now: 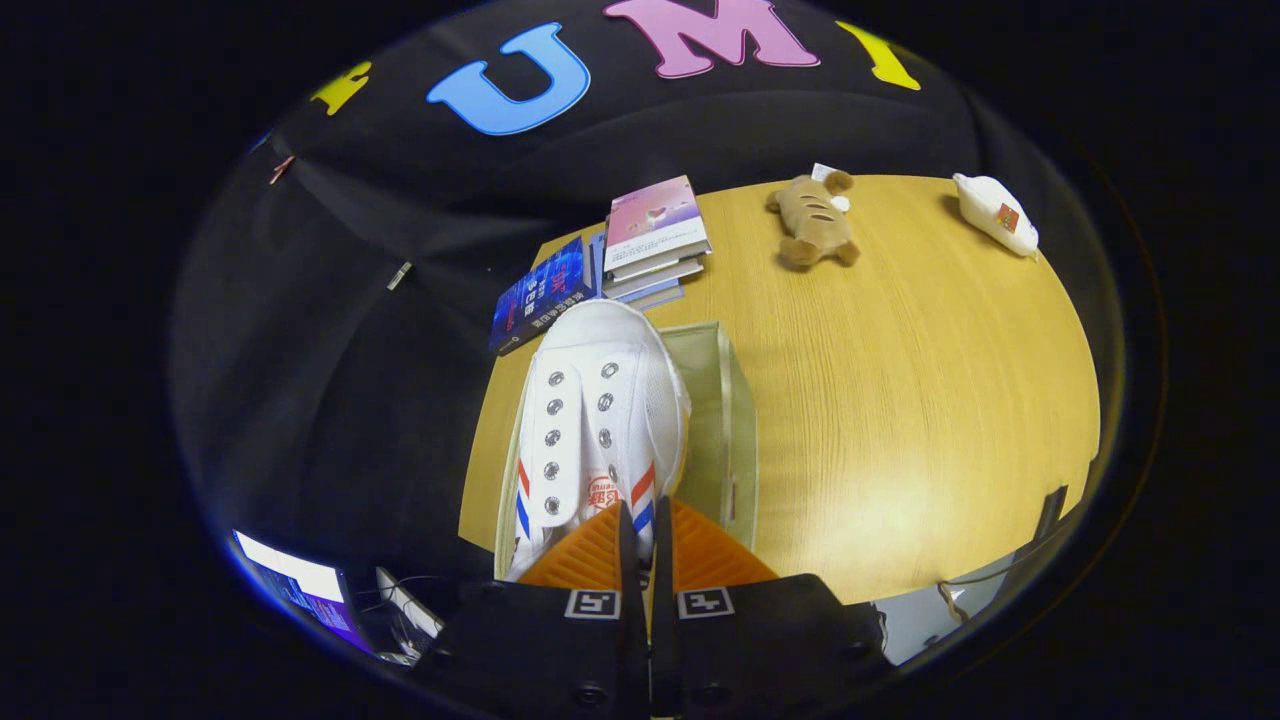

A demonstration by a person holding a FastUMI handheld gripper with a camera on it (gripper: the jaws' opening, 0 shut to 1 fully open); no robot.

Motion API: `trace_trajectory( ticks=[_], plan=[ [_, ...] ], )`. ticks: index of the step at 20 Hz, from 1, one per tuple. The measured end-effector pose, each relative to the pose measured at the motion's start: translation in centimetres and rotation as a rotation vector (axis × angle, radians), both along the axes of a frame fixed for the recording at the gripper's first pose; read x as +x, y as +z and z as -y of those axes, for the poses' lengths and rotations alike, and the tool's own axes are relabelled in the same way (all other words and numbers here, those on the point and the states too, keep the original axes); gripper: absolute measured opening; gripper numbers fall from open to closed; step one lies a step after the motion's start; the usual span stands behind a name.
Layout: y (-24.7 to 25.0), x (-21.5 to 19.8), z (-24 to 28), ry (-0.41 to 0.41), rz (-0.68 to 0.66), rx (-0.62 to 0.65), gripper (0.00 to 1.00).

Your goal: Open the storage box then place both shoes into the box .Put the left shoe in first, then the right shoe, with the right side of both shoes facing outward in a uniform manner.

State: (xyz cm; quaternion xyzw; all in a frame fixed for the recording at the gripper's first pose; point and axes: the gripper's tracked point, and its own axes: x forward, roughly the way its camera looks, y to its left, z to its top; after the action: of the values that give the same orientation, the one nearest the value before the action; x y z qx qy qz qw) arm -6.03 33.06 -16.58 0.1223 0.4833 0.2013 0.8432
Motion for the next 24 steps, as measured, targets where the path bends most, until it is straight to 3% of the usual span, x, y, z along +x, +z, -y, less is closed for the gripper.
trace_trajectory(
  ticks=[7, 10, 11, 14, 24],
  plan=[
    [-2.6, 0.2, -0.8, -0.028, -0.017, -0.036, 0.09],
    [-1.2, 0.4, -2.6, -0.025, -0.002, 0.052, 0.31],
    [-0.5, 0.5, -2.4, -0.032, 0.014, 0.06, 0.33],
    [0.4, 0.5, -1.1, -0.021, 0.069, 0.027, 0.95],
    [9.3, 4.9, 9.3, -0.091, 0.399, -0.02, 0.99]
  ],
)
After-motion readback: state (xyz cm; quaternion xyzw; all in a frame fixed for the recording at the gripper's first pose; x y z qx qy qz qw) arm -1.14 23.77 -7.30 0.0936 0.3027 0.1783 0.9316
